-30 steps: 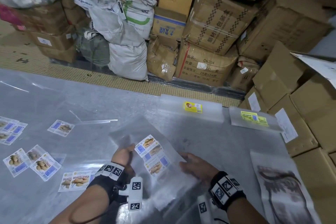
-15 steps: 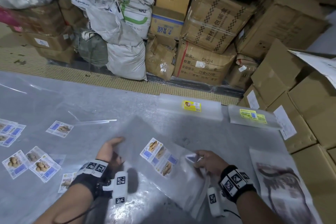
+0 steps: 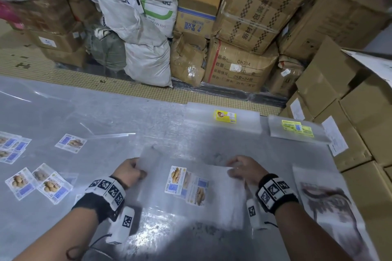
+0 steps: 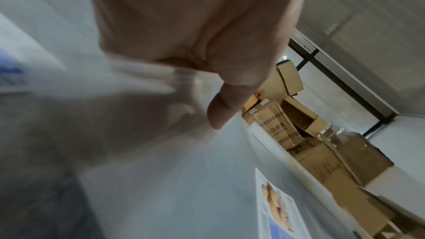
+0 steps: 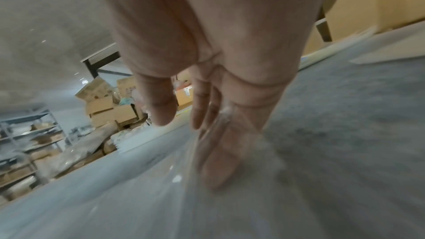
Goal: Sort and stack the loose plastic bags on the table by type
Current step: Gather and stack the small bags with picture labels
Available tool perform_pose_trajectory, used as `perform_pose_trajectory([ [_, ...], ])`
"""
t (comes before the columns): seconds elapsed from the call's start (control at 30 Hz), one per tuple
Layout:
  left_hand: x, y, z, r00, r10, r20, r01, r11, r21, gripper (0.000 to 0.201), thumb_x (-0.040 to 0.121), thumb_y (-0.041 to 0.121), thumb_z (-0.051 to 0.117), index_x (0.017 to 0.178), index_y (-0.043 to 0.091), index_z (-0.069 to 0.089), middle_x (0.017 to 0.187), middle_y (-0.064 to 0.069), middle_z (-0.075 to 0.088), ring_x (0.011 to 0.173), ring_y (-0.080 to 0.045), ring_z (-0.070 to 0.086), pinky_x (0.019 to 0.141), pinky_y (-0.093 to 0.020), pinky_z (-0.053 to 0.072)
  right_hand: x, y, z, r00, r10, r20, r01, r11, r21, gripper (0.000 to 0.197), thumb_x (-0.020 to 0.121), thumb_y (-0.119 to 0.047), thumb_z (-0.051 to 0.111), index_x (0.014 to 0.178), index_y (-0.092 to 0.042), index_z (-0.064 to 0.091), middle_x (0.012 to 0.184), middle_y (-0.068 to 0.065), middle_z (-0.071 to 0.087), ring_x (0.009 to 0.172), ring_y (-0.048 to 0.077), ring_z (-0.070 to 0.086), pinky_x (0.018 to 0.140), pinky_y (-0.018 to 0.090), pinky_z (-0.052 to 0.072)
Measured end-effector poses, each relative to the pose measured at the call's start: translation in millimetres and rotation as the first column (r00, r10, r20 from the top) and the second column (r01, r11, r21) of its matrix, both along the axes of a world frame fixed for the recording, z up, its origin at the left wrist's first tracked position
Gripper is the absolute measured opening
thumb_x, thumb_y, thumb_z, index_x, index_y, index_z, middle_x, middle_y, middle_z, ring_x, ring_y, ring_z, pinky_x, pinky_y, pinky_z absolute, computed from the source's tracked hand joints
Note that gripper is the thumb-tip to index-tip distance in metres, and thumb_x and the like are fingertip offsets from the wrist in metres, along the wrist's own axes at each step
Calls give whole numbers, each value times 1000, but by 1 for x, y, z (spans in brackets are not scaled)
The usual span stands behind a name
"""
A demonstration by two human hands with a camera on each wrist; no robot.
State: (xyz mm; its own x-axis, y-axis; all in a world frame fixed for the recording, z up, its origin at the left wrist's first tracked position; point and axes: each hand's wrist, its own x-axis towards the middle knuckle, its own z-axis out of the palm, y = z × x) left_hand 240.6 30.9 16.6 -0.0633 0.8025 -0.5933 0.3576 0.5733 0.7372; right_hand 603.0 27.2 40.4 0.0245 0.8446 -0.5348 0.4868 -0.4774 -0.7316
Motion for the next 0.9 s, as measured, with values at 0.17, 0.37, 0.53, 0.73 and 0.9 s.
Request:
perform_pose_trajectory([
  [0.17, 5, -19, -8, 992, 124, 11, -124, 985, 123, 20, 87, -9, 55, 88, 7, 66, 72, -7, 67, 65, -22, 59, 57, -24, 42, 25, -25, -17, 930, -361, 69, 352, 928, 120, 20, 85, -14, 70, 103, -15, 62, 95, 4, 68, 75, 19, 65, 66, 29, 53],
  [0.37, -4, -35, -24, 981, 188, 49, -194, 970, 147, 21, 87, -5, 61, 73, 10, 64, 57, -3, 58, 59, -19, 51, 58, -27, 40, 28, -68, -34, 895, -444, 39, 441, 895, 66, 26, 83, -8, 71, 108, -10, 62, 104, 6, 65, 92, 24, 63, 83, 36, 52],
  [0.53, -3, -43, -19, 969, 201, 143, -216, 972, 95, 17, 86, -7, 61, 83, 9, 64, 59, -6, 58, 55, -21, 49, 55, -28, 40, 16, -74, -37, 898, -436, 62, 430, 898, 95, 17, 83, -2, 67, 100, -6, 65, 93, 10, 68, 81, 24, 65, 73, 34, 55],
  [0.73, -5, -48, -19, 967, 199, 157, -215, 972, 97, 23, 87, -6, 61, 94, 15, 67, 76, -15, 61, 70, -25, 52, 61, -33, 43, 30, -63, -13, 903, -429, -9, 424, 888, 176, 23, 86, 3, 53, 88, -14, 68, 82, 16, 69, 66, 31, 64, 59, 42, 55],
  [0.9, -1, -49, -19, 947, 252, 199, -272, 959, 76, 27, 87, -9, 60, 92, 17, 65, 79, -15, 59, 70, -22, 49, 54, -28, 44, 55, -46, 37, 896, -438, -70, 443, 875, 194, 21, 95, 4, 43, 103, -9, 57, 91, 18, 68, 65, 31, 65, 49, 31, 50],
])
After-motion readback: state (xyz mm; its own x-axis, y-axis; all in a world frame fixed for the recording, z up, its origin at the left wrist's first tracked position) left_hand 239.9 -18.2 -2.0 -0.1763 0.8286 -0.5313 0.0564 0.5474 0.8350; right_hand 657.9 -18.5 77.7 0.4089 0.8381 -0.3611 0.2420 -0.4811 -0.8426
